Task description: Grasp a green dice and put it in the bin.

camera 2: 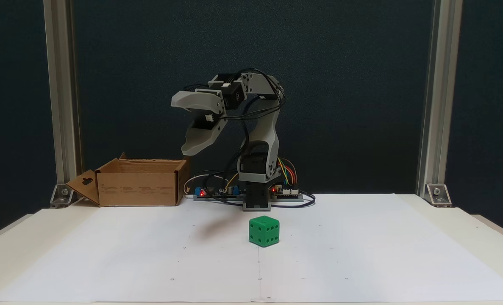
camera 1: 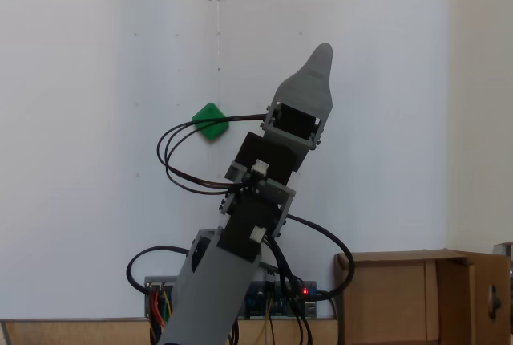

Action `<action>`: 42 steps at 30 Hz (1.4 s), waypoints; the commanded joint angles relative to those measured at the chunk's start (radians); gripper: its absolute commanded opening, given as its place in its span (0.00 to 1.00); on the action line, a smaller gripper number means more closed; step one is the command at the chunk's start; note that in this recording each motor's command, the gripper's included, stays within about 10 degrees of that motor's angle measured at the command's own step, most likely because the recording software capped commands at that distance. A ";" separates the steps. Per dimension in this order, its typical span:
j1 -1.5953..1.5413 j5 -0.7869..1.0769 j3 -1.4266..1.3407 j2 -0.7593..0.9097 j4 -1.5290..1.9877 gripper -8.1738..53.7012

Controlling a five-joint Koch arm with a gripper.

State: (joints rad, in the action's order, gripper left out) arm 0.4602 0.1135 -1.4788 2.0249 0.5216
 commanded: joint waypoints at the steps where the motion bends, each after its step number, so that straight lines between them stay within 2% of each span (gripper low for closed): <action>1: 0.020 0.106 0.101 0.026 0.064 0.85; 11: 0.080 0.121 0.127 0.026 0.135 0.85; 16: 0.097 0.207 0.127 0.025 0.164 0.85; 24: 0.083 0.202 0.126 0.031 0.310 0.84; 30: 0.077 0.149 0.235 0.014 0.563 0.83; 34: 0.067 0.101 0.468 -0.101 0.819 0.83; 42: 0.061 0.032 0.523 -0.183 1.167 0.84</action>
State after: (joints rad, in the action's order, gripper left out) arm 0.5216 0.2316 -1.0124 1.8346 1.5953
